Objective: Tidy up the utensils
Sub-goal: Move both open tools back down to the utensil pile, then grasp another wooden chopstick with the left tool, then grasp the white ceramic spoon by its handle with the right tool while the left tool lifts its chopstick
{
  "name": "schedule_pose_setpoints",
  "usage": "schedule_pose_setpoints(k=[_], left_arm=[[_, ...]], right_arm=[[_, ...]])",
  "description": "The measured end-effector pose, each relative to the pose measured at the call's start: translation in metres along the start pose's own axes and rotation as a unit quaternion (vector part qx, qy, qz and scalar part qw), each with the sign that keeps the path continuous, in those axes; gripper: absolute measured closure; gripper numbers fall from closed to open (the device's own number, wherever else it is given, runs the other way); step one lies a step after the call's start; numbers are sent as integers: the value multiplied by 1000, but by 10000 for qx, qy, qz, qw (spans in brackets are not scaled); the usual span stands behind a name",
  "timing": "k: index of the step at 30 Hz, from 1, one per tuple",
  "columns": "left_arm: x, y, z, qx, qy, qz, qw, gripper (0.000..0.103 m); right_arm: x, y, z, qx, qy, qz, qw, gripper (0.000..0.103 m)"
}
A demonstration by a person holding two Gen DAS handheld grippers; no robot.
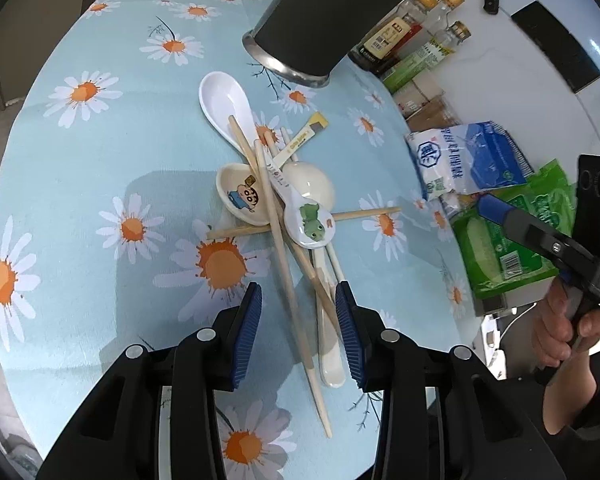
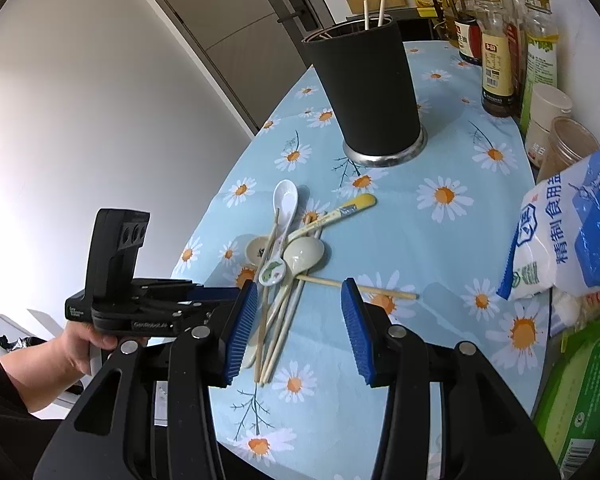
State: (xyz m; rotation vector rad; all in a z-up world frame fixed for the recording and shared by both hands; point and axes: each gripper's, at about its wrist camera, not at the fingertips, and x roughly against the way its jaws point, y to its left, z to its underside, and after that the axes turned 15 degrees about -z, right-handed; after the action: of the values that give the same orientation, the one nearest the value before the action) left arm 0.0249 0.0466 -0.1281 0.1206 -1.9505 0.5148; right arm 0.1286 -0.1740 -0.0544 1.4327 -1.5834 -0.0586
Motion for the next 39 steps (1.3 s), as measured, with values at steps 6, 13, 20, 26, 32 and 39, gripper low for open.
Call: schedule_pose_setpoints(k=[6, 13, 20, 26, 32, 39], left_arm=[[-5, -4, -4, 5, 55, -75, 10000, 78], [-10, -2, -5, 95, 95, -73, 9999, 91], [-13, 8, -7, 330, 158, 89, 9993, 98], [-7, 14, -7, 428, 49, 154, 9990, 99], [2, 18, -7, 510, -63, 214, 9985, 99], [24, 30, -6, 718, -342, 338, 9963, 99]], right_arm=[[6, -1, 3, -17, -38, -40, 10000, 59], [7, 0, 2, 28, -49, -91, 9999, 59], [6, -2, 1, 17, -24, -121, 9999, 59], [-1, -2, -5, 53, 29, -143, 9999, 59], [-17, -1, -19, 52, 135, -263, 9995, 59], [-49, -11, -48, -230, 389, -518, 9976, 59]])
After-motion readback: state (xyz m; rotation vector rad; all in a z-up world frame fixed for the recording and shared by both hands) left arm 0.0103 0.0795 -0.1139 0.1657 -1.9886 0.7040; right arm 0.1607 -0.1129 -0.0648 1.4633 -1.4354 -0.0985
